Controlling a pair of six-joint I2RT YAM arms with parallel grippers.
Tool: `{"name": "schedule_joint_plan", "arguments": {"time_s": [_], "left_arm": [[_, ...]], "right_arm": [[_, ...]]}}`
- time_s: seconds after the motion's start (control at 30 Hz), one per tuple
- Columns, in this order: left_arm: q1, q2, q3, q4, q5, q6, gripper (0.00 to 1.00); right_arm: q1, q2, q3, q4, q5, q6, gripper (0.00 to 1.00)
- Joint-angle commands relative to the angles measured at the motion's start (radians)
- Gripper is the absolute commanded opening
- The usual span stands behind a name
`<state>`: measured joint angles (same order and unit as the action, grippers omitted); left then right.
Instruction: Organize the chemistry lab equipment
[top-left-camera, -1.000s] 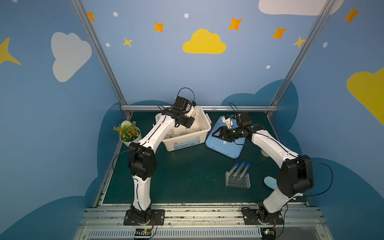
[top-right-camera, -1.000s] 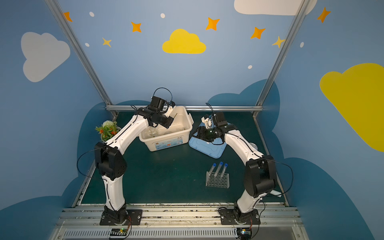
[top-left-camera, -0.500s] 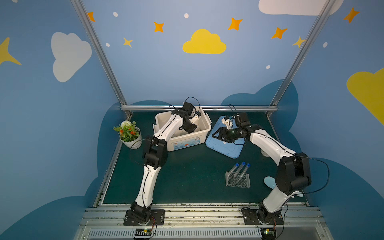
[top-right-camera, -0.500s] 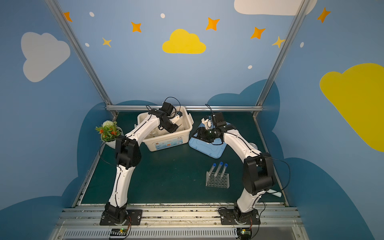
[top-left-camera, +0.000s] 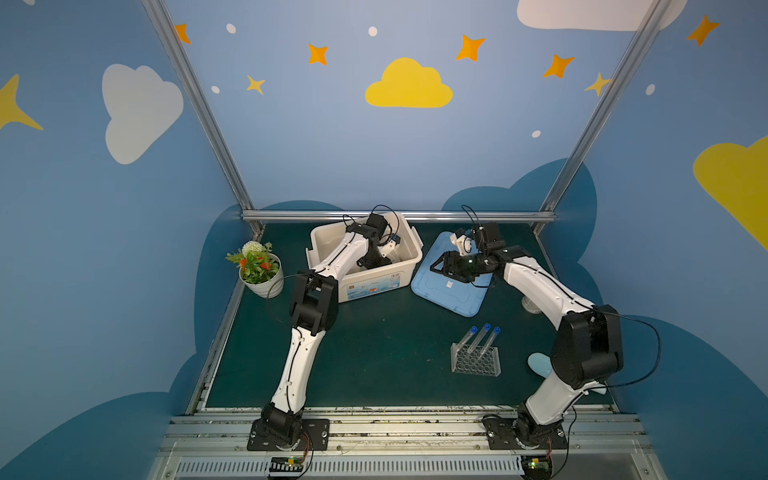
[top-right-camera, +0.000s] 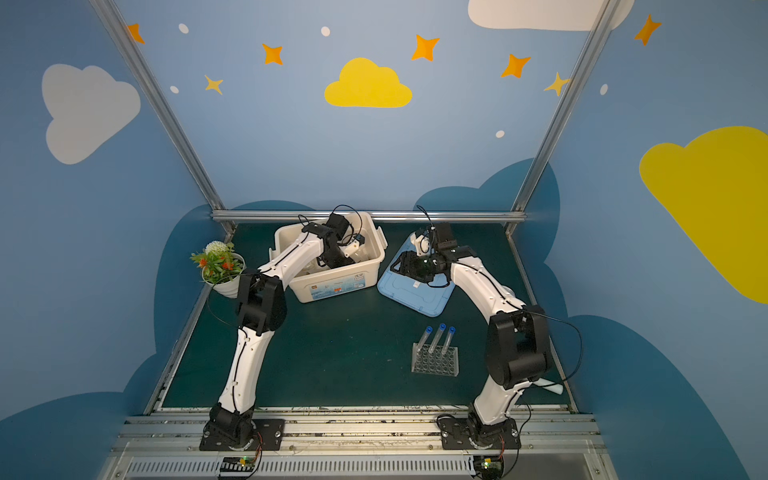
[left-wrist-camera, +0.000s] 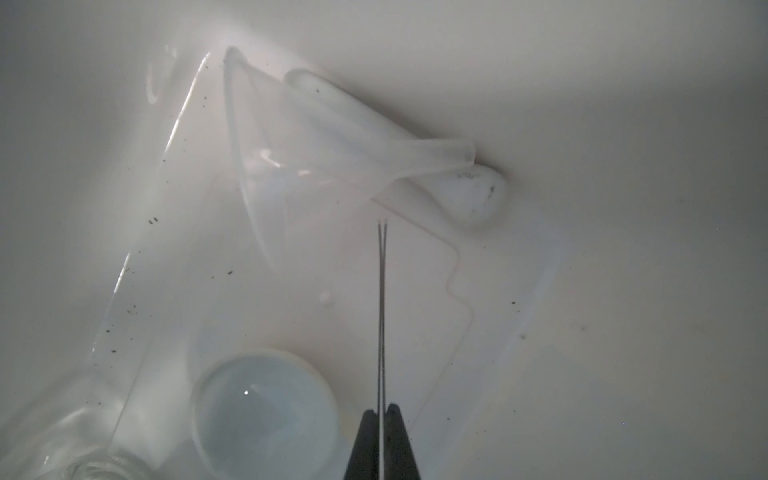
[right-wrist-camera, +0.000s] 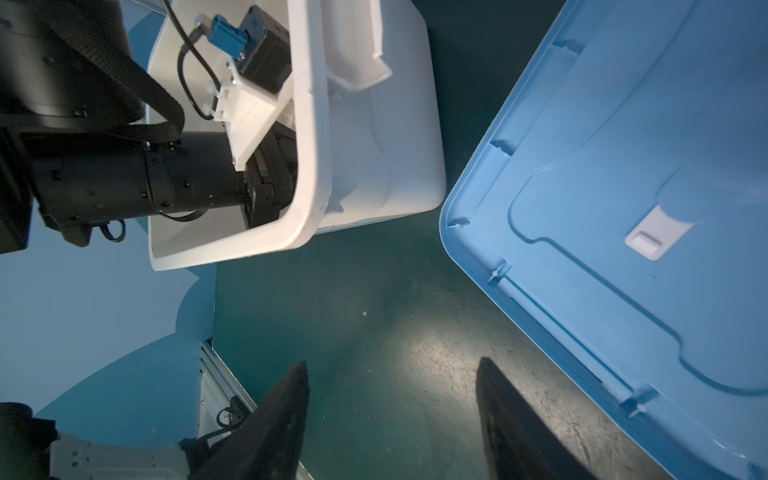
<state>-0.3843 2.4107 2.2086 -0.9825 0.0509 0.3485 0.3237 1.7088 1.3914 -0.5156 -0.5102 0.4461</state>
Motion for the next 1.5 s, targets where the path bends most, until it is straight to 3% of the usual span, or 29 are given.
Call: {"name": "schedule_joint_plan", "arguments": {"time_s": [0.0, 0.4, 0.57, 0.77, 1.0, 1.1, 1.2, 1.47], "left_arm": [[0.003, 0.041, -0.006, -0.025, 0.007, 0.013, 0.03], [0.004, 0.062, -0.009, -0.009, 0.023, 0.002, 0.05], [0.003, 0.066, -0.01, -0.01, 0.023, -0.002, 0.23], [0.004, 0.052, -0.017, 0.01, 0.019, -0.018, 0.36], [0.005, -0.014, -0.062, 0.082, -0.015, -0.051, 0.74], [0.006, -0.045, -0.083, 0.12, -0.05, -0.069, 0.83], [0.006, -0.072, -0.081, 0.125, -0.071, -0.085, 0.99], [0.006, -0.265, -0.228, 0.263, -0.088, -0.14, 1.0]], "right_arm": [[-0.015, -0.008, 0.023, -0.03, 0.03, -0.015, 0.64], [-0.081, -0.056, -0.02, -0.069, 0.07, -0.045, 0.65], [-0.15, -0.044, -0.038, -0.118, 0.115, -0.052, 0.67], [-0.209, -0.035, -0.04, -0.144, 0.155, -0.06, 0.69], [-0.257, -0.025, -0.044, -0.15, 0.177, -0.059, 0.7], [-0.27, -0.009, -0.035, -0.172, 0.192, -0.068, 0.71], [-0.281, 0.006, -0.03, -0.191, 0.213, -0.071, 0.71], [-0.3, 0.062, -0.022, -0.229, 0.276, -0.067, 0.68]]}}
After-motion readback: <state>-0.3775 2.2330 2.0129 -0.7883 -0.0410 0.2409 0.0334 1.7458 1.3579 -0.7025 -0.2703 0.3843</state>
